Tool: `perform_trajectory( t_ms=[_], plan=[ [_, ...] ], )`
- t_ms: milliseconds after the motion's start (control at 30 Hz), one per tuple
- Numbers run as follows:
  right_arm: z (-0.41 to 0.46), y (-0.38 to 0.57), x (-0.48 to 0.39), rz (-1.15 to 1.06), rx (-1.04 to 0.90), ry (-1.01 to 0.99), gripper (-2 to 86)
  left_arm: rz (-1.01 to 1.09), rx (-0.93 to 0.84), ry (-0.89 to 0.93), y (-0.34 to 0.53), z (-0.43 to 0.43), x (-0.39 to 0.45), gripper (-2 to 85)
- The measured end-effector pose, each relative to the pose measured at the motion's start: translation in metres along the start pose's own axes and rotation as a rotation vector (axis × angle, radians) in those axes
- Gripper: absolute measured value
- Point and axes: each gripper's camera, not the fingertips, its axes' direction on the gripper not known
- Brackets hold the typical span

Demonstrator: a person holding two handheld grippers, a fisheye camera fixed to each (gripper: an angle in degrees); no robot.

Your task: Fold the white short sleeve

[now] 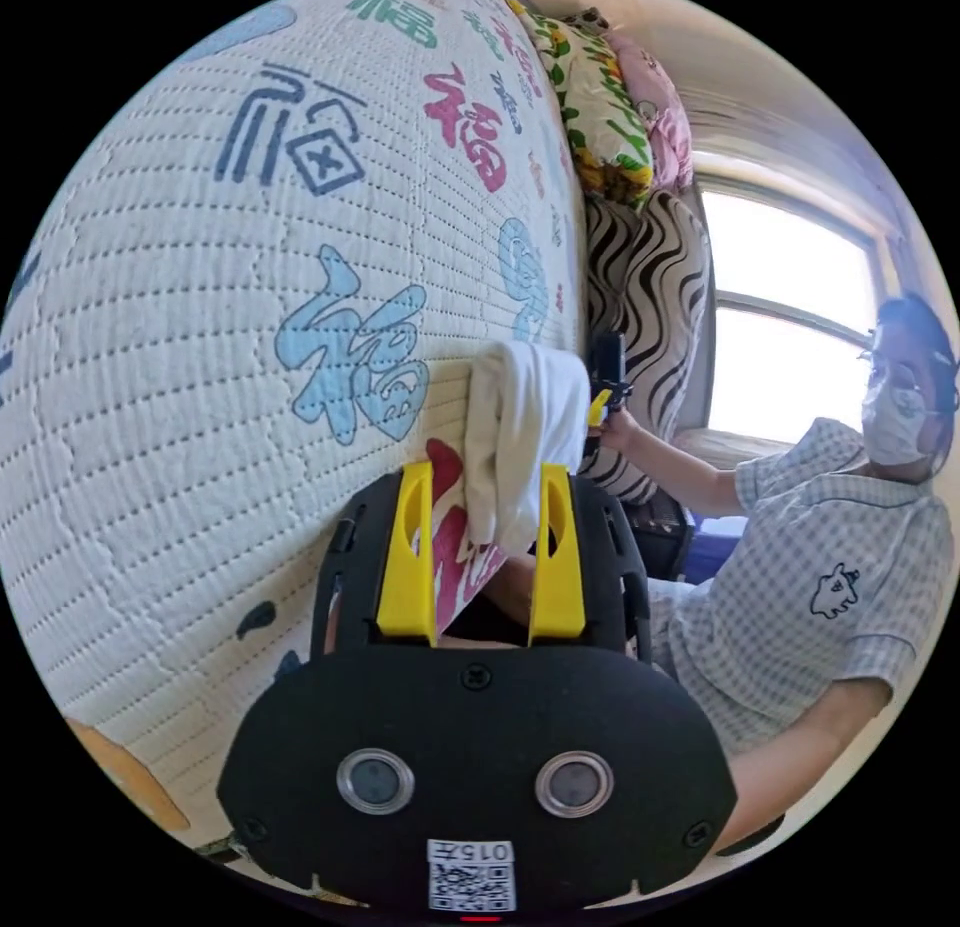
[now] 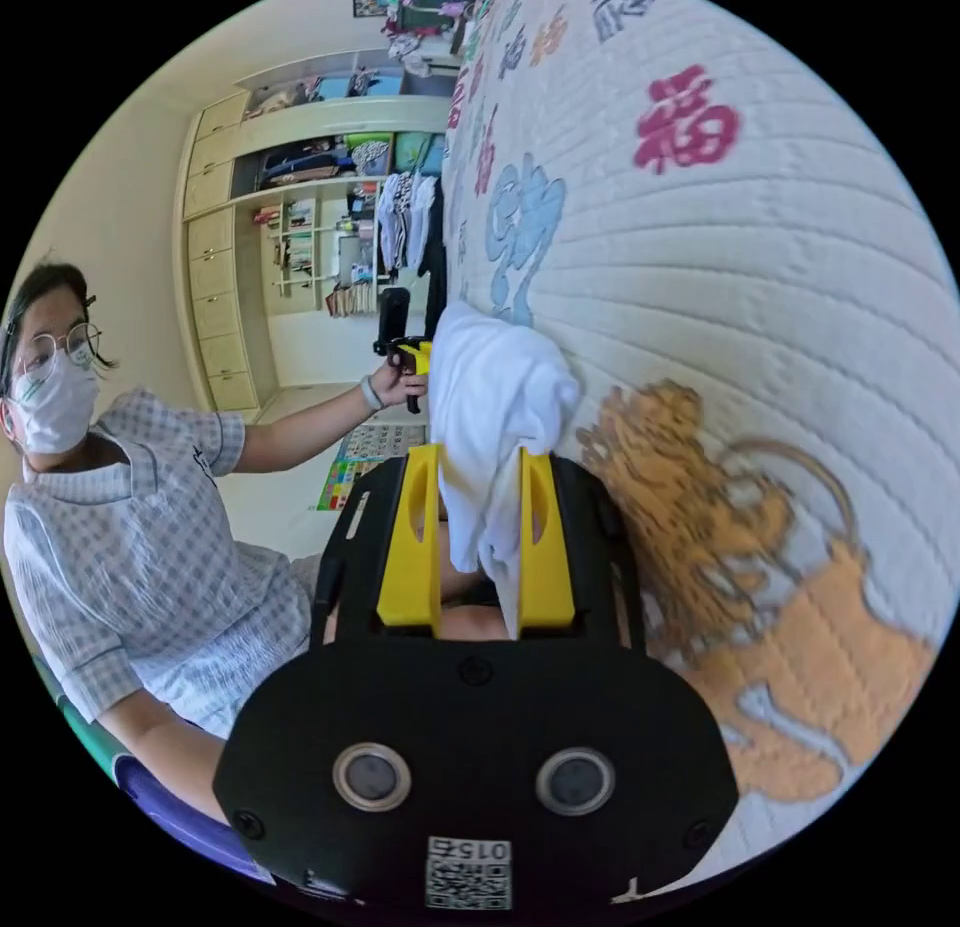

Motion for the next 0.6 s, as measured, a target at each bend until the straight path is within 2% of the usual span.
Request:
perform_trajectory(
  t_ms=[133, 300, 400, 433, 500, 567, 600],
  plan=[
    [0.014, -0.022, 0.01, 0.022, -0.019, -0.014, 11.0, 0.031, -0.004, -0.003, -0.018, -0.008, 0.02, 16.8],
    [0.026, -0.041, 0.023, 0.087, -0.01, -0.003, 9.4, 0.019, 0.047, 0.008, -0.039, -0.019, 0.03, 13.9],
    [0.04, -0.061, 0.024, 0.118, -0.037, 0.043, 8.4, 0.014, 0.04, 0.118, -0.062, -0.014, 0.035, 12.1],
    [0.047, -0.07, 0.023, 0.128, -0.046, 0.058, 7.9, 0.004, 0.02, 0.052, -0.073, -0.018, 0.039, 10.2],
    [0.058, -0.084, 0.02, 0.147, -0.062, 0.089, 7.2, 0.014, 0.019, 0.122, -0.084, -0.027, 0.036, 6.6],
    [0.074, -0.108, 0.011, 0.163, -0.078, 0.136, 6.6, 0.007, 0.012, 0.366, -0.099, -0.043, 0.025, 4.2],
    [0.078, -0.115, 0.008, 0.159, -0.076, 0.14, 6.4, 0.01, 0.021, 0.388, -0.101, -0.053, 0.025, 3.8]
  ],
)
